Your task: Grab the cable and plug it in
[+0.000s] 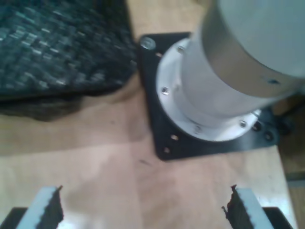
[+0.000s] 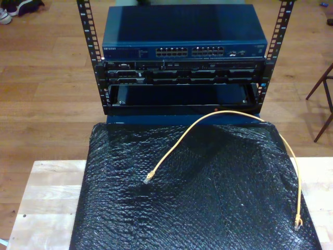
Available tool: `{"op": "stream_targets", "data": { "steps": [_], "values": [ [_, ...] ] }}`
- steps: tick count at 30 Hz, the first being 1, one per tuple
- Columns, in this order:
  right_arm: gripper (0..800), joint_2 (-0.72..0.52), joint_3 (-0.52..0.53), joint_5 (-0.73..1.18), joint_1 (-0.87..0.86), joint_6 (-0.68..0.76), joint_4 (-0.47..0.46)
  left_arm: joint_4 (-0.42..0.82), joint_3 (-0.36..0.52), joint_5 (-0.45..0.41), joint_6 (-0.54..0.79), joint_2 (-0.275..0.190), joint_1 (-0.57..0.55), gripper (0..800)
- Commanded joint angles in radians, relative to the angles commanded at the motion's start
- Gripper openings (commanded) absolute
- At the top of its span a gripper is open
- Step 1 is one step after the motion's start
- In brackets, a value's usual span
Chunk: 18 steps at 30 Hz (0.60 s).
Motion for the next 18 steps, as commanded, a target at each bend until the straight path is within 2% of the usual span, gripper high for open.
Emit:
{"op": "stream_targets", "data": {
  "steps": [6,14,18],
  "values": [
    [797,0.081,-0.089,0.014,0.121,0.095,0.006,-0.057,-0.012,0.003,-0.124,0.005,-0.109,800],
    [797,0.121,-0.153,0.012,0.265,0.199,0.080,-0.107,-0.011,-0.005,-0.288,0.008,-0.265,800],
    [797,0.149,-0.189,0.009,0.351,0.262,0.081,-0.140,-0.011,-0.011,-0.344,0.012,-0.318,800]
  ]
}}
